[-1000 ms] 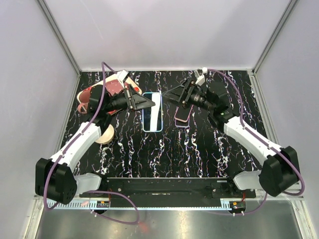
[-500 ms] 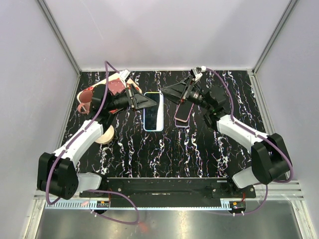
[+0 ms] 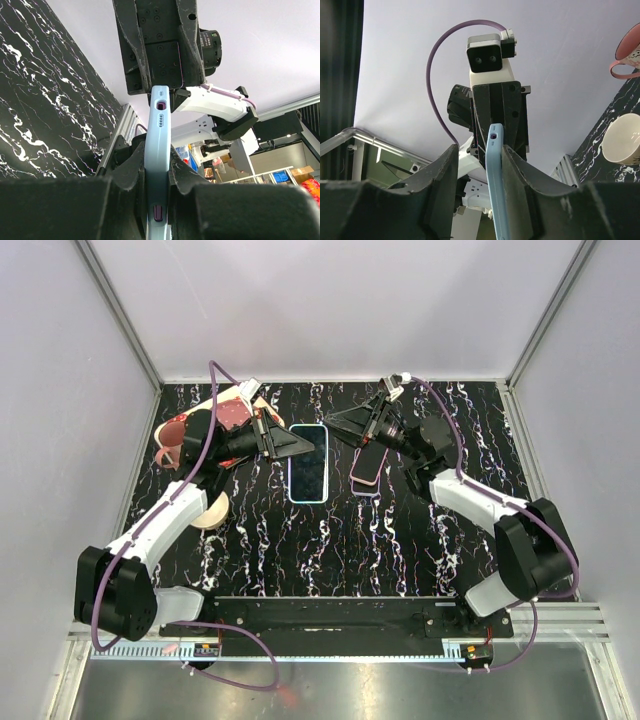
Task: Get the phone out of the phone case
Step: Remove the phone case from the phone.
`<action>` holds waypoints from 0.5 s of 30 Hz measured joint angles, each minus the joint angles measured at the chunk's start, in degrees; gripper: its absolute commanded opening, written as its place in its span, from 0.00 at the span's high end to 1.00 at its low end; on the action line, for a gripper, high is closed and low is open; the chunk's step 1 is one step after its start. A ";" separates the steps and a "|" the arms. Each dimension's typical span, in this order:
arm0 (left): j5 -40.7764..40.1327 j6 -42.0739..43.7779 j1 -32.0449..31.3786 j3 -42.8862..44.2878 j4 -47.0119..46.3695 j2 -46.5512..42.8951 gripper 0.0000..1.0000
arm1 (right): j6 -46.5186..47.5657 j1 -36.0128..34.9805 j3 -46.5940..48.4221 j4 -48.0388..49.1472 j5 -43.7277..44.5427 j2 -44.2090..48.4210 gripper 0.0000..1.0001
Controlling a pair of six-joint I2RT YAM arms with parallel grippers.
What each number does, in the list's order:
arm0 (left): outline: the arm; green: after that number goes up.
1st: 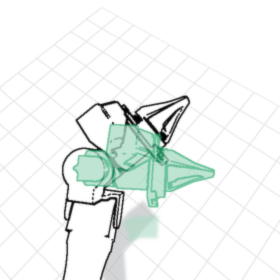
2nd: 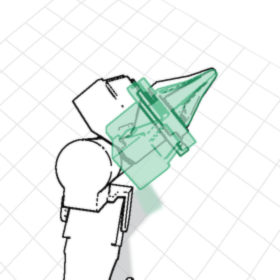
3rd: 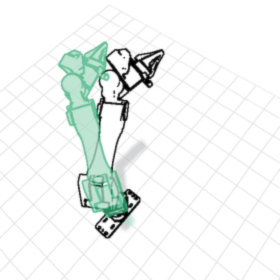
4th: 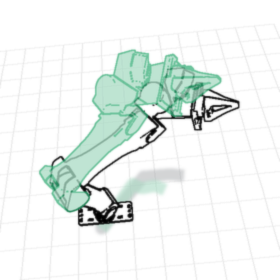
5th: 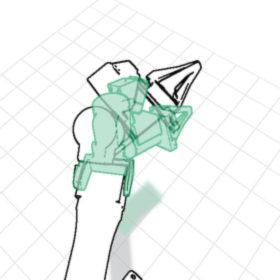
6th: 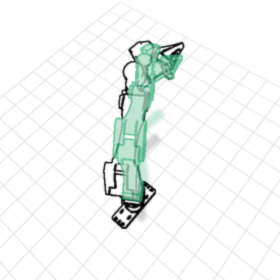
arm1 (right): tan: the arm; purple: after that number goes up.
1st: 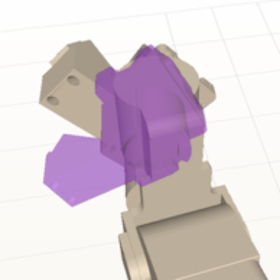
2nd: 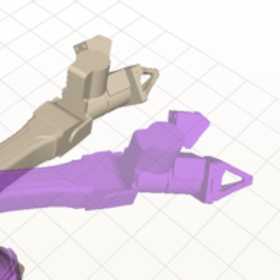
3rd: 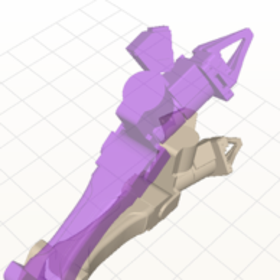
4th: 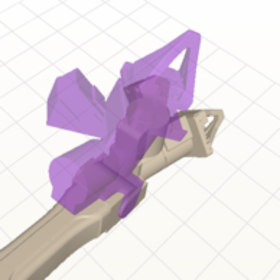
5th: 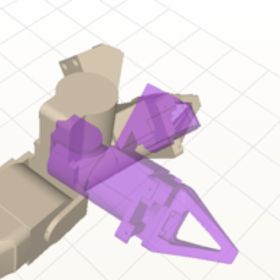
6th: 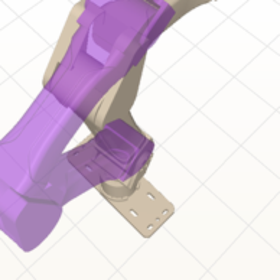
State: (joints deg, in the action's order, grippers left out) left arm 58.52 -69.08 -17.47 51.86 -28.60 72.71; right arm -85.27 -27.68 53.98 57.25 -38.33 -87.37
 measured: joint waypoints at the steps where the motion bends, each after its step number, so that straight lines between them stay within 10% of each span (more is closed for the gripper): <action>1: 0.02 0.00 -0.04 0.00 -0.02 0.00 1.00 | -0.22 0.00 -0.02 0.48 -0.15 -0.15 0.56; 15: 0.00 -1.11 -0.09 0.00 -1.09 -0.24 1.00 | -5.03 0.00 -0.44 8.04 -1.81 -3.80 0.59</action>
State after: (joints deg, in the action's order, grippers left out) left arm 58.52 -70.19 -17.56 51.86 -29.69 72.47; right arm -90.30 -27.68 53.54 65.30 -40.14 -91.18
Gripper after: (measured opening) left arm 0.155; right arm 0.429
